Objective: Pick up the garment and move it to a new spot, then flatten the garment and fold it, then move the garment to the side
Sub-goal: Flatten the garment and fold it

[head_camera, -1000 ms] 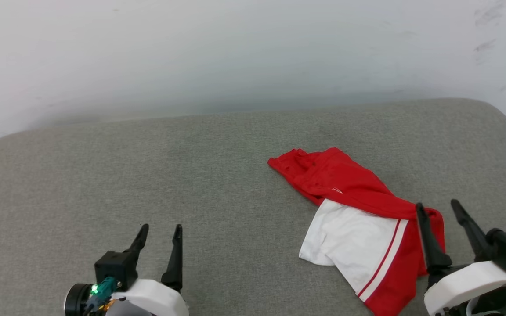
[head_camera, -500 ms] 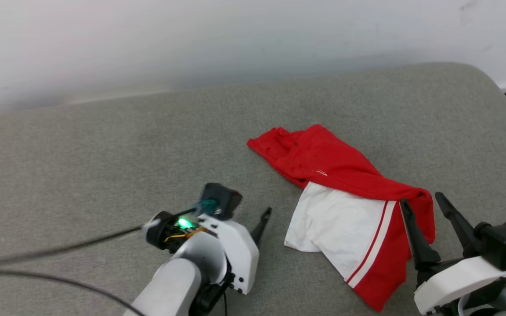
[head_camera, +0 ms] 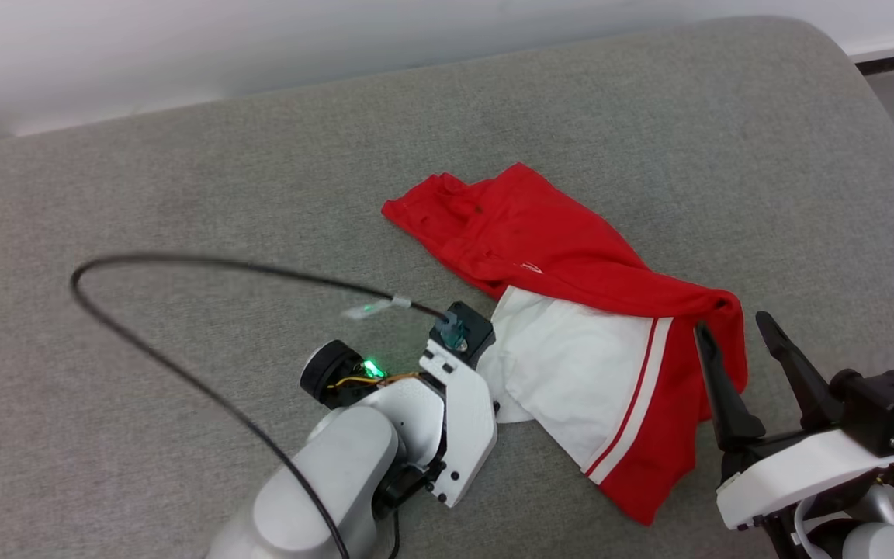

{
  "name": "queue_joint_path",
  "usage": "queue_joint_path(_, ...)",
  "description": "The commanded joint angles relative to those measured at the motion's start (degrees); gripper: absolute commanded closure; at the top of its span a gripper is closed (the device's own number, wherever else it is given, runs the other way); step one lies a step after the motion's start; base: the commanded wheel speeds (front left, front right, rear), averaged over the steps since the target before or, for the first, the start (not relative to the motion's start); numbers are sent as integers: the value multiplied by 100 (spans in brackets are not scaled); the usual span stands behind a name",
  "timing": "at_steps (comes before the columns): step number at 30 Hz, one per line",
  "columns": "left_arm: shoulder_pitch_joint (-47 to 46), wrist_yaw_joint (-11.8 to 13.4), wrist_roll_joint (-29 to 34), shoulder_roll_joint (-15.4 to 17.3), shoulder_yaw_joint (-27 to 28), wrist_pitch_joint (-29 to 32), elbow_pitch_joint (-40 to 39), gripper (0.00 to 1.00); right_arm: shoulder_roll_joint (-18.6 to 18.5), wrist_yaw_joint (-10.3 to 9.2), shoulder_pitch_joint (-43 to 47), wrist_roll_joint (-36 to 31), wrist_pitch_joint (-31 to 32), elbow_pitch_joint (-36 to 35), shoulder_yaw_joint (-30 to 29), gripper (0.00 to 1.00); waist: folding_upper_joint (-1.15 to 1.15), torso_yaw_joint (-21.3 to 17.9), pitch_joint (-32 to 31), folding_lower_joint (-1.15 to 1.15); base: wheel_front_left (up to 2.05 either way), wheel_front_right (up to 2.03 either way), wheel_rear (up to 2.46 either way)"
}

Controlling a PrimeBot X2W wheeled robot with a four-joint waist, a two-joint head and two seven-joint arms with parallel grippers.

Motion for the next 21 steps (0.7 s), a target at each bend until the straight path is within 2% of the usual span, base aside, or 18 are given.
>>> queue_joint_path(1, 32, -32, -71, 13, -115, 210, 160, 48, 38, -2, -88, 26, -59, 41, 14, 0, 0, -66, 56, 0, 0, 0, 0)
queue_joint_path(2, 27, -53, -99, 19, -182, 323, 215, 65, 44, -2, -114, 28, -83, 66, 21, 0, 0, -88, 63, 0, 0, 0, 0)
queue_joint_path(3, 28, -70, -142, 24, -238, 419, 249, 100, 54, -2, -124, 38, -105, 93, 25, 0, 0, -107, 67, 0, 0, 0, 0)
queue_joint_path(7, -54, -79, -187, 121, -335, 472, 236, 100, 91, -2, -117, 54, -166, 195, 2, 0, 0, -152, 6, 0, 0, 0, 0)
queue_joint_path(11, -129, 19, -160, 200, -172, 89, 58, 100, 113, -2, -22, 83, -162, 279, -83, 0, 0, -96, -162, 0, 0, 0, 0)
queue_joint_path(16, 19, 406, -209, 380, 200, -388, -246, 100, 137, -2, 64, 59, -107, 276, -168, 0, 0, 67, -437, 0, 0, 0, 0)
queue_joint_path(21, 474, 764, -431, 765, 655, -625, -797, 100, 154, -2, 181, 33, 8, 203, -232, 0, 0, 281, -681, 0, 0, 0, 0)
